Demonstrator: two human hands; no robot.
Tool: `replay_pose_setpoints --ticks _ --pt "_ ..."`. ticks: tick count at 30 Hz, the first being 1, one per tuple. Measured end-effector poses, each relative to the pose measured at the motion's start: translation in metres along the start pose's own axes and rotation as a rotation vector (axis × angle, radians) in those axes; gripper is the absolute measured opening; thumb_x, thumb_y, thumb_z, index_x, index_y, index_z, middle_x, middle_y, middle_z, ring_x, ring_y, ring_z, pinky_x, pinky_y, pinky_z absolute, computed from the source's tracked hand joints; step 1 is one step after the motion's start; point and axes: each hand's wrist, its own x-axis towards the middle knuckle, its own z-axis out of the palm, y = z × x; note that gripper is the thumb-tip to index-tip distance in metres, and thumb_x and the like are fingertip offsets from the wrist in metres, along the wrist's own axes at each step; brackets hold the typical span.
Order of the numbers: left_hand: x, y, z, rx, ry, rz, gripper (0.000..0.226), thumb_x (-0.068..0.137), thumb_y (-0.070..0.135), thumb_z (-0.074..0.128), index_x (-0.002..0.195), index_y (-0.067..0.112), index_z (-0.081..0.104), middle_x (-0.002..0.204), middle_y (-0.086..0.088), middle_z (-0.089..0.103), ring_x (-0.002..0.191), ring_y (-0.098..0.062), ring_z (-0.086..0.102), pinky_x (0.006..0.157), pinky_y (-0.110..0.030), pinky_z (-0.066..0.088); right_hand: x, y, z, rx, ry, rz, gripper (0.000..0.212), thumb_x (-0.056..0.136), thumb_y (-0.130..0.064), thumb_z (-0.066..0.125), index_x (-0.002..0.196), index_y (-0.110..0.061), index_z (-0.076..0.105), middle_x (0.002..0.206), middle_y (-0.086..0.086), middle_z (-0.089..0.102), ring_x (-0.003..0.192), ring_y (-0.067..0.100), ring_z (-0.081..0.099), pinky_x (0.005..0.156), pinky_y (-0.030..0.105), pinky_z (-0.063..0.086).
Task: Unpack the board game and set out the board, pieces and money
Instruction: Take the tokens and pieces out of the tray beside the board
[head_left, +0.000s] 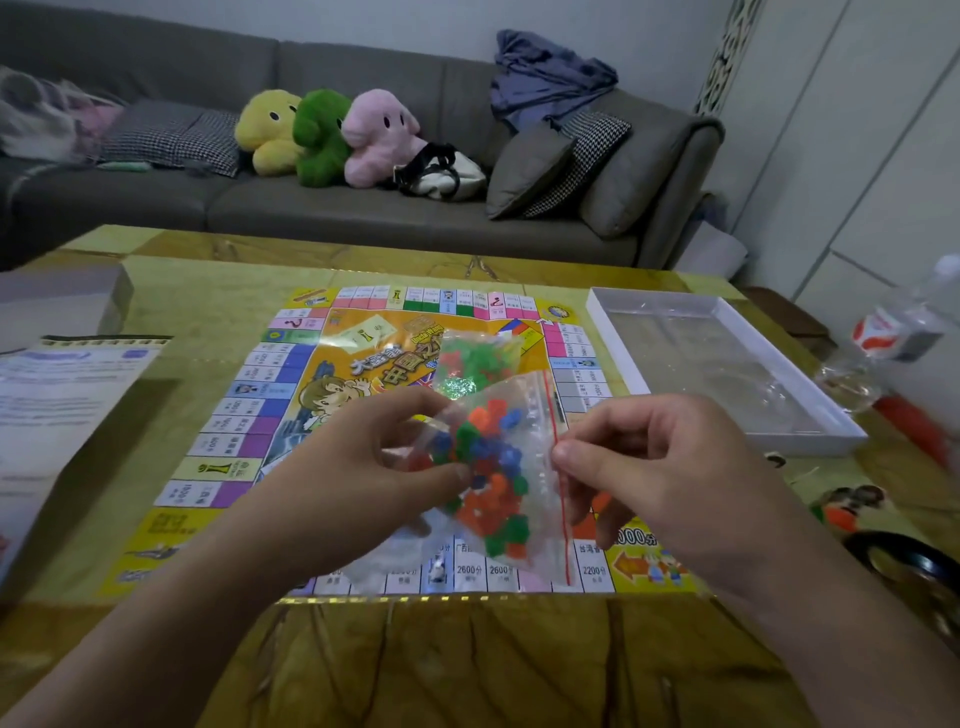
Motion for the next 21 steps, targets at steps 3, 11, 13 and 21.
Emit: replay_pose_setpoints --ticks 3,11,13,21 --pt "-0.002 0.000 -0.001 0.062 0.053 0.005 0.023 0.086 0.016 0.081 0.104 0.025 0.070 0.097 0.001 0.079 0.081 -0.020 0.079 0.070 -0.045 0.066 0.001 0.001 0.005 0.071 0.013 -0.021 0.016 0.094 -0.003 0.073 0.079 -0.006 0.077 0.069 0.016 0.073 0.062 0.031 0.071 0.055 0.041 0.060" --pt "-0.026 0.026 0.014 -0.109 0.141 0.112 0.041 0.090 0.055 0.069 0.087 0.014 0.066 0.074 0.000 0.070 0.070 -0.014 0.068 0.064 -0.028 0.055 -0.006 -0.007 0.029 0.305 -0.078 -0.025 0.017 0.076 -0.023 0.079 0.077 -0.007 0.077 0.069 0.016 0.073 0.057 0.026 0.067 0.056 0.034 0.055" --pt "-0.030 0.032 0.026 -0.317 -0.035 0.039 0.048 0.094 0.049 0.064 0.089 0.002 0.067 0.071 -0.009 0.070 0.067 -0.023 0.070 0.061 -0.034 0.058 -0.009 -0.008 0.037 0.281 -0.094 -0.049 0.013 0.082 -0.019 0.079 0.079 -0.007 0.076 0.073 0.017 0.075 0.061 0.028 0.070 0.060 0.039 0.056" --pt "-0.026 0.017 0.012 -0.415 -0.113 0.061 0.036 0.095 0.032 0.069 0.090 -0.003 0.066 0.082 -0.021 0.067 0.074 -0.031 0.065 0.071 -0.036 0.056 -0.012 -0.013 0.037 0.425 -0.175 -0.034 0.019 0.083 -0.020 0.067 0.081 -0.001 0.068 0.075 0.017 0.071 0.065 0.030 0.069 0.056 0.035 0.058"
